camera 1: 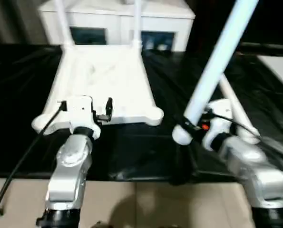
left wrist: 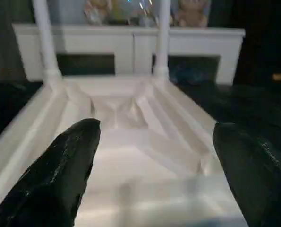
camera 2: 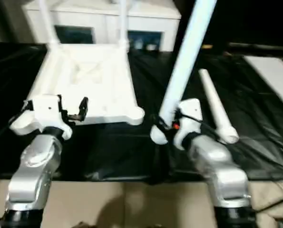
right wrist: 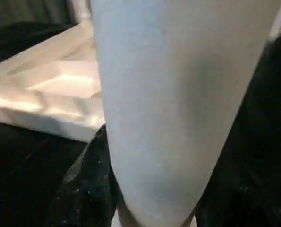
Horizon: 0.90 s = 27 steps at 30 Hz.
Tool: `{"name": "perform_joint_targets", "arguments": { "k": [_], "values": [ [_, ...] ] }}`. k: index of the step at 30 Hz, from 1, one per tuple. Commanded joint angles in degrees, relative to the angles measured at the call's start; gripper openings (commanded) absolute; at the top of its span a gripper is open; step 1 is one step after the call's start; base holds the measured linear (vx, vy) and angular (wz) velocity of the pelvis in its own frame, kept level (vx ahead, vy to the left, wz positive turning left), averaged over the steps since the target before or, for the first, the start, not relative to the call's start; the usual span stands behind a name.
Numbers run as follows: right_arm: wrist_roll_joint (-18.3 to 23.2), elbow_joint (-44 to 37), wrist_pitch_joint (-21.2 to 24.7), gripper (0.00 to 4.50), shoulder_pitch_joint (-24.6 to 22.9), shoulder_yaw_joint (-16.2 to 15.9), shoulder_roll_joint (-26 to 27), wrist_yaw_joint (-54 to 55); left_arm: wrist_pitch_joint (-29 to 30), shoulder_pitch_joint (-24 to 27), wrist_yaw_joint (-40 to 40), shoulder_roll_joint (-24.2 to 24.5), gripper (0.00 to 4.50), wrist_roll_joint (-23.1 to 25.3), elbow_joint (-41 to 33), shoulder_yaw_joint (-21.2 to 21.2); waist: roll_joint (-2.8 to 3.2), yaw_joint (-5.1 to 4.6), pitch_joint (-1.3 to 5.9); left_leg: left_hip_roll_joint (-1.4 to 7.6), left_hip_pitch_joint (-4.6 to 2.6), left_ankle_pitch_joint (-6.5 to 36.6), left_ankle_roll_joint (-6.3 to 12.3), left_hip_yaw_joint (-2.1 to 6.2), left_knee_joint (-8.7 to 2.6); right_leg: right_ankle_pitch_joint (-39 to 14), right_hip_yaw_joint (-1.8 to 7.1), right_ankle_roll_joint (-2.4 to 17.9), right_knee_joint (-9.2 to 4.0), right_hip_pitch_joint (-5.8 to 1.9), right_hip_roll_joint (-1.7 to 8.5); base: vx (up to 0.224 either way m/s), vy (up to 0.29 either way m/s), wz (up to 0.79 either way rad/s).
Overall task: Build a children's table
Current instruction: Pick table leg
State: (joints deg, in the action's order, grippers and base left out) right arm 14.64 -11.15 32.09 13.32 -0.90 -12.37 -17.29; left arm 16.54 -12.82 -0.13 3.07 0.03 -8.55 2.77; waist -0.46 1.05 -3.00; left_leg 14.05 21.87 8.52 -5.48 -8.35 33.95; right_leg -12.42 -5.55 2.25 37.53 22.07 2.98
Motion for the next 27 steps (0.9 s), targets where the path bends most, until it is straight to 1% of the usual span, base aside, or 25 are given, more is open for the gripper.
{"name": "perform_joint_targets", "arguments": {
  "k": [1,2,3,4,5,6,7,8,9,12,13,14,15,16,17,18,19,20,21,22,23,24,25,26,27],
  "values": [
    [-1.43,-1.01,-1.45,1.86,0.43,0.25,-0.04,1.94,0.44,-0.16,0.9,0.25,4.31,1.48,0.0,-0.51,-0.19,-0.74,3.14,2.63,-1.07,24.16,8.71,0.97,-5.63,-3.77,3.42,10.31,-4.49,-0.59,4.33,-0.003,-0.163,-0.03],
    [-1.29,-1.28,-1.97,1.86,0.12,-0.13,0.28,1.51,-0.24,-0.14,1.09,0.88,4.31,2.13,0.37,-0.46,-2.63,1.72,3.9,-5.93,0.6,16.84,7.28,-2.94,4.11,-19.4,4.72,7.54,-9.37,-1.52,6.09,-0.015,-0.174,-0.06],
    [-1.4,-1.51,-2.52,1.86,-0.2,-0.4,0.6,1.07,-0.9,-0.1,1.28,1.2,4.31,2.52,0.65,-0.38,-2.63,1.72,3.9,-5.93,0.6,16.84,7.28,-2.94,4.11,-19.4,4.72,7.54,-9.37,-1.52,6.09,-0.015,-0.174,-0.06],
    [-1.59,-1.71,-2.92,1.86,-0.69,-0.92,0.94,0.5,-1.2,0.0,1.11,1.18,4.31,2.05,0.84,0.07,-2.62,3.57,3.84,-4.11,2.83,5.69,5.27,-0.82,1.97,-30.38,6.55,-6.43,-8.84,-2.81,7.71,-0.025,-0.151,-0.08],
    [-1.57,-1.7,-2.93,1.86,-0.84,-1.08,1.12,0.31,-1.11,0.04,0.97,1.15,4.31,1.76,0.91,0.28,-1.92,3.43,3.62,-3.24,2.01,7.07,4.7,-0.04,0.18,-29.18,5.95,-9.8,-8.65,-2.41,7.02,-0.027,-0.119,-0.07],
    [-1.63,-1.66,-3.05,1.86,-0.99,-1.45,1.32,0.19,-1.56,0.13,-0.07,0.97,4.31,0.43,0.82,0.64,-1.74,3.08,3.43,-3.21,2.22,7.94,4.52,0.42,-0.42,-27.14,5.08,-10.0,-8.37,-2.24,6.03,-0.027,-0.119,-0.07],
    [-1.5,-1.53,-3.06,1.86,-1.05,-1.95,1.67,0.2,-1.75,0.23,-0.56,0.79,4.31,-0.35,0.57,0.93,-0.68,2.91,3.56,-2.77,1.53,9.74,3.99,0.98,-1.28,-24.24,3.7,-8.94,-8.58,-2.28,4.98,-0.031,-0.091,-0.11],
    [-1.21,-1.37,-2.77,1.86,-0.95,-2.14,1.98,0.34,-1.89,0.23,-0.33,0.78,4.31,-0.16,0.48,0.96,-0.5,2.72,3.36,-2.49,-0.56,15.62,3.57,0.64,-1.46,-28.29,2.99,-7.87,-9.4,-1.64,4.29,-0.033,-0.061,-0.05],
    [-1.21,-1.37,-2.77,1.86,-0.95,-2.14,1.98,0.34,-1.89,0.23,-0.33,0.78,4.31,-0.16,0.48,0.96,-0.5,2.72,3.36,-2.49,-0.56,15.62,3.57,0.64,-1.46,-28.29,2.99,-7.87,-9.4,-1.64,4.29,-0.033,-0.061,-0.05],
    [-0.96,-1.13,-3.32,1.86,-0.71,-2.92,2.6,0.29,-1.67,0.59,-0.66,1.22,4.31,0.2,0.19,0.33,0.34,1.29,1.55,-0.82,-6.28,33.87,3.12,1.17,-2.88,-39.18,-0.78,-4.32,-12.29,-1.2,3.28,0.0,0.0,0.0],
    [-0.75,-0.99,-3.26,1.86,-0.61,-3.44,2.72,-0.18,-1.63,0.83,-0.52,1.29,4.31,0.57,0.15,0.22,1.32,-0.08,0.5,2.15,-7.79,46.54,2.88,2.86,-5.24,-35.49,-4.04,-4.09,-10.61,-2.2,1.67,0.0,0.0,0.0],
    [-0.77,-0.85,-3.28,1.86,-0.54,-3.76,2.8,-0.41,-1.68,0.95,-0.53,1.34,4.31,0.66,0.13,0.17,2.01,1.64,0.88,5.23,-3.03,55.6,1.38,3.5,-10.96,-15.34,-1.72,-0.69,3.11,-6.79,1.84,-0.045,0.05,-0.1],
    [-0.91,-0.79,-3.33,1.86,-0.53,-3.83,2.9,-0.55,-1.78,1.0,-0.49,1.4,4.31,0.65,0.14,0.11,2.38,2.03,0.78,5.24,-4.17,57.67,2.16,2.81,-12.18,-12.89,-0.85,-0.1,3.88,-5.84,1.44,-0.045,0.05,-0.1],
    [-1.06,-0.66,-3.42,1.86,-0.54,-3.95,3.0,-0.77,-1.74,1.07,-0.42,1.54,4.31,0.73,0.14,0.08,0.46,1.23,0.98,3.46,-8.11,55.74,2.98,1.78,-9.35,-18.89,2.43,1.32,0.65,-3.39,3.31,0.0,0.0,0.0],
    [-1.21,-0.56,-3.5,1.86,-0.56,-4.02,3.1,-0.94,-1.75,1.12,-0.44,1.63,4.31,0.78,0.16,0.11,-1.07,1.98,0.78,-2.7,-5.8,40.16,1.48,-0.82,-1.48,-44.0,4.97,1.21,-9.15,-4.26,7.59,0.106,-0.073,-0.07],
    [-1.56,-0.28,-3.62,1.86,-0.51,-4.55,2.96,-1.36,-1.82,1.17,-0.49,1.71,4.31,0.79,0.19,0.18,-1.94,3.23,1.1,-3.49,-3.54,26.55,3.83,-1.02,2.73,-52.87,7.21,-0.07,-11.64,-6.19,10.56,0.106,-0.073,-0.07],
    [-1.8,-0.09,-3.71,1.86,-0.47,-4.95,2.83,-1.62,-1.88,1.2,-0.54,1.76,4.31,0.78,0.21,0.22,-1.92,5.0,2.06,-2.95,0.14,13.02,6.44,0.5,5.25,-53.08,10.24,1.0,-11.62,-9.14,12.1,0.103,-0.047,-0.15],
    [-2.18,0.0,-3.95,1.86,-0.47,-6.0,2.45,-2.17,-1.94,1.29,-0.52,1.87,4.31,0.74,0.05,0.24,-2.04,5.75,2.53,-3.13,4.76,7.38,9.75,1.75,5.62,-41.49,5.05,0.57,-10.62,-11.86,13.14,0.127,-0.007,0.1],
    [-2.18,0.0,-3.95,1.86,-0.47,-6.0,2.45,-2.17,-1.94,1.29,-0.52,1.87,4.31,0.74,0.05,0.24,-2.04,5.75,2.53,-3.13,4.76,7.38,9.75,1.75,5.62,-41.49,5.05,0.57,-10.62,-11.86,13.14,0.127,-0.007,0.1],
    [-2.06,-0.06,-3.89,1.86,-0.58,-6.06,2.55,-2.1,-1.92,1.4,-0.47,1.9,4.31,0.76,-0.12,0.2,-0.29,4.87,2.76,-2.95,3.84,3.74,12.37,1.77,3.67,-30.96,0.12,2.38,-11.62,-11.67,11.35,0.109,0.016,0.43],
    [-1.1,-0.07,-3.83,1.86,-0.56,-5.34,3.24,-2.07,-1.83,1.61,-0.43,2.07,4.31,0.79,-0.4,0.07,2.31,3.82,3.14,-1.69,0.8,4.59,11.53,2.49,-0.03,-25.39,-2.53,2.86,-10.48,-11.16,6.93,0.144,0.061,0.55],
    [-0.47,-0.19,-3.55,1.86,-0.6,-4.94,3.51,-2.17,-1.75,1.66,-0.46,2.21,4.31,0.82,-0.48,0.03,2.73,2.76,2.83,-1.05,-0.28,6.9,12.94,4.71,-2.14,-20.8,-3.76,2.3,-8.03,-10.78,3.46,0.144,0.061,0.55],
    [-0.11,-0.27,-3.35,1.86,-0.64,-4.71,3.67,-2.29,-1.7,1.69,-0.49,2.29,4.31,0.85,-0.54,0.02,3.75,0.34,3.89,4.13,-9.25,14.65,16.87,9.97,-4.33,-14.22,-2.23,2.46,0.87,-3.24,0.49,0.231,0.067,0.37],
    [-0.09,-0.36,-3.35,1.86,-0.72,-4.59,3.66,-2.27,-1.6,1.72,-0.51,2.41,4.31,0.97,-0.6,0.01,3.27,0.45,5.17,4.78,-11.02,8.28,21.5,11.43,-2.55,-11.63,-0.23,-0.13,4.34,0.43,0.74,0.254,0.043,0.16],
    [-0.22,-0.36,-3.5,1.86,-0.8,-4.58,3.55,-2.29,-1.61,1.71,-0.57,2.49,4.31,0.99,-0.59,0.04,3.0,0.44,4.94,4.12,-10.37,4.4,22.93,10.67,-1.91,-10.19,0.42,-2.04,5.14,1.81,0.85,0.254,0.043,0.16]
  ]
}}
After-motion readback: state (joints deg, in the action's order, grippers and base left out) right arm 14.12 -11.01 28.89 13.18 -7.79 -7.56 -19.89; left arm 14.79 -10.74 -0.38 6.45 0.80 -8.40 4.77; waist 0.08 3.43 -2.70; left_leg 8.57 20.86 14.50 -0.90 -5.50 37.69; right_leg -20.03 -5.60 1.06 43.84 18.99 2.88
